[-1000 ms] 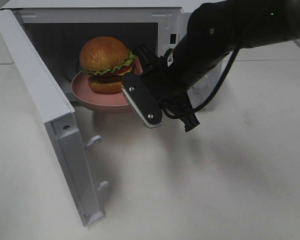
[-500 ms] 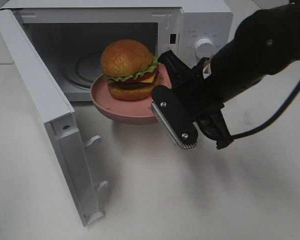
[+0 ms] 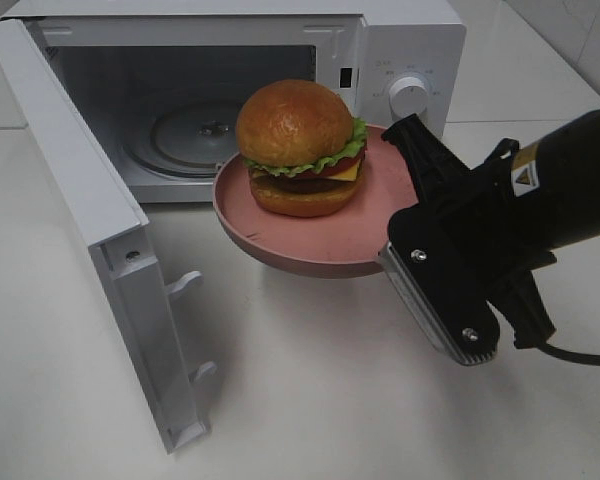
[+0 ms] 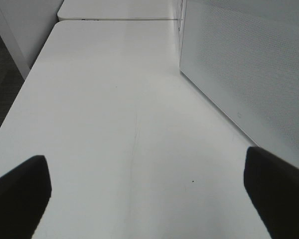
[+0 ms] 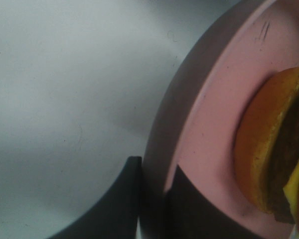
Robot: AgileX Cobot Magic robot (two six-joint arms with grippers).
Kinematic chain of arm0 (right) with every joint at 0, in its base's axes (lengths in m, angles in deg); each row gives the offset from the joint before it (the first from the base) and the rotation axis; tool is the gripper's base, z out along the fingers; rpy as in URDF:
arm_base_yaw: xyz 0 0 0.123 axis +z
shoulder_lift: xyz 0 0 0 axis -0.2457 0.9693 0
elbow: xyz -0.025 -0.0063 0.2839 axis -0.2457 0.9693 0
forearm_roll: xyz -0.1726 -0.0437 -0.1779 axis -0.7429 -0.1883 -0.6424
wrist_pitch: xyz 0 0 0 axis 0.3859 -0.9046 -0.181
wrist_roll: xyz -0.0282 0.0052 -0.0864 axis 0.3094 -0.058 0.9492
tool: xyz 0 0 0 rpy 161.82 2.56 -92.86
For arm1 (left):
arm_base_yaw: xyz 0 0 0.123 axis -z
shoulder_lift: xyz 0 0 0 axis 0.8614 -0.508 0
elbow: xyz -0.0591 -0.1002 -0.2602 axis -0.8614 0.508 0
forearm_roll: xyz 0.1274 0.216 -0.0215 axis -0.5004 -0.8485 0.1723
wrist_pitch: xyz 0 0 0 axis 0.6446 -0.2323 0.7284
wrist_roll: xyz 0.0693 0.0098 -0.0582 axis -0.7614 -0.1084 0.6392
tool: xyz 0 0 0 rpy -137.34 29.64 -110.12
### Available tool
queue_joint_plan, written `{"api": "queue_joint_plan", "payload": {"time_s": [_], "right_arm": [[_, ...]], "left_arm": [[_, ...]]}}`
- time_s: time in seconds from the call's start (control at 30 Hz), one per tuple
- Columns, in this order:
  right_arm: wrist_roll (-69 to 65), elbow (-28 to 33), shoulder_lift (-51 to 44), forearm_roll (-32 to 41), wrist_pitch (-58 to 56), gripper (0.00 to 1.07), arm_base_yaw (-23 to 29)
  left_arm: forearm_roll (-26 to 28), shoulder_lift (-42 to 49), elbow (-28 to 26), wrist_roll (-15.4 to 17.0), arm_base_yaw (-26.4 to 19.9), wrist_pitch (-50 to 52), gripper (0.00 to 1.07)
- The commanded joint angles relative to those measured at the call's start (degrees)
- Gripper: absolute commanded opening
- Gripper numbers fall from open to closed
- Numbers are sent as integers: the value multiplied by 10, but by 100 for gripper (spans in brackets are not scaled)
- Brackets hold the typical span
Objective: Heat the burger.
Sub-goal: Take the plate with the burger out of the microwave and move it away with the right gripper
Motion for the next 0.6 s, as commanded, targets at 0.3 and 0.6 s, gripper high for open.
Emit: {"api": "queue_joint_plan", "payload": {"time_s": [0.3, 0.6], "right_arm": [[-29, 80, -139, -1, 44, 0, -2], [-77, 126, -212, -27, 36, 0, -2]], "left_arm": [[0, 12, -1, 3, -1, 5, 103], [0, 12, -1, 3, -1, 5, 103]]}}
